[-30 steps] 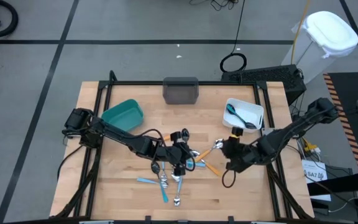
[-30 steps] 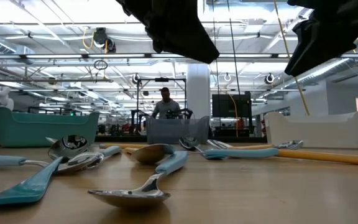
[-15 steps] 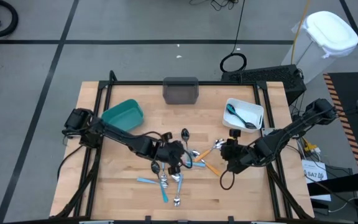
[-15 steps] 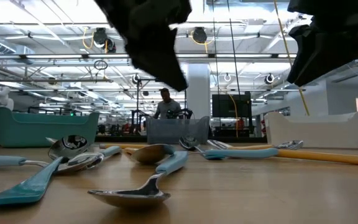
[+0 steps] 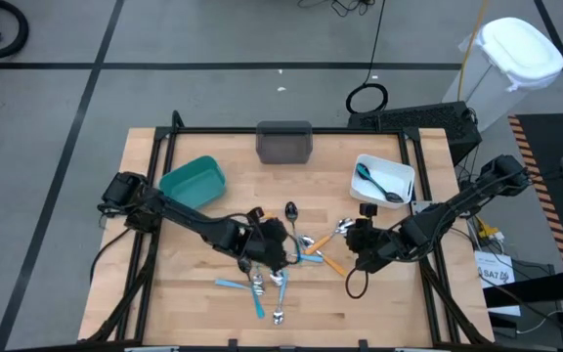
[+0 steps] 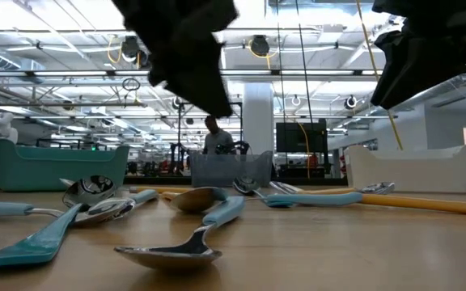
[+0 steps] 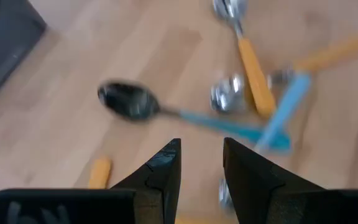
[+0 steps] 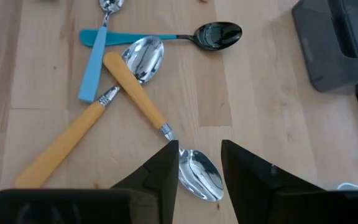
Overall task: Sort silverware by color (type)
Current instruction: Put the blue spoon into the white bin
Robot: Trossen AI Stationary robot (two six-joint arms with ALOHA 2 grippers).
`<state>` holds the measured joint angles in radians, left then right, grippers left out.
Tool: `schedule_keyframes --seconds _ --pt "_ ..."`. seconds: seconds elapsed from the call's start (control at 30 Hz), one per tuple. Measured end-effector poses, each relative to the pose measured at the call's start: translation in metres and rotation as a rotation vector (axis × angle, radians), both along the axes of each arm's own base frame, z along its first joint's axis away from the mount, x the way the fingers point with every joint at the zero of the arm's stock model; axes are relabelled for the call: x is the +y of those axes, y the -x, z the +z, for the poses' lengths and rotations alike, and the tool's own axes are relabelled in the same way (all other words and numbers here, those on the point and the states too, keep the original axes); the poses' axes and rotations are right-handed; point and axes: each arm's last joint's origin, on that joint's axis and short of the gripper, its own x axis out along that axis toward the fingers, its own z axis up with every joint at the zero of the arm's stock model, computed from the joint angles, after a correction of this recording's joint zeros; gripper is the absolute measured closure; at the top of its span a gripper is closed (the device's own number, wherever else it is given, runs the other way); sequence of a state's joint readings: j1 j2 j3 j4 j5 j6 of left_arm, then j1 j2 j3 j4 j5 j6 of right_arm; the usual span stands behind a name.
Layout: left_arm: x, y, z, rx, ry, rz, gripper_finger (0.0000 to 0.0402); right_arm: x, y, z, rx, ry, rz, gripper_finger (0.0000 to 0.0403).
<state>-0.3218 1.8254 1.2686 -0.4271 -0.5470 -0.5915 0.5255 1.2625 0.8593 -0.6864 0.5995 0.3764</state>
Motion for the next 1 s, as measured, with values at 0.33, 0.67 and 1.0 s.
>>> schedule_keyframes --seconds 0.33,0.67,1.0 --pt "0.013 -0.019 -0.006 -0.140 0.073 0.112 0.0282 0.000 0.000 0.000 -0.003 -0.003 -0.003 0.0289" --pt "0.023 -0.025 -0.021 -0.125 0.083 0.174 0.0282 0.001 -0.001 0.000 -0.020 -0.024 -0.023 0.0289" --pt "0.027 -0.029 -0.035 -0.112 0.108 0.229 0.0282 0.001 -0.001 0.001 -0.021 -0.019 -0.012 0.0289"
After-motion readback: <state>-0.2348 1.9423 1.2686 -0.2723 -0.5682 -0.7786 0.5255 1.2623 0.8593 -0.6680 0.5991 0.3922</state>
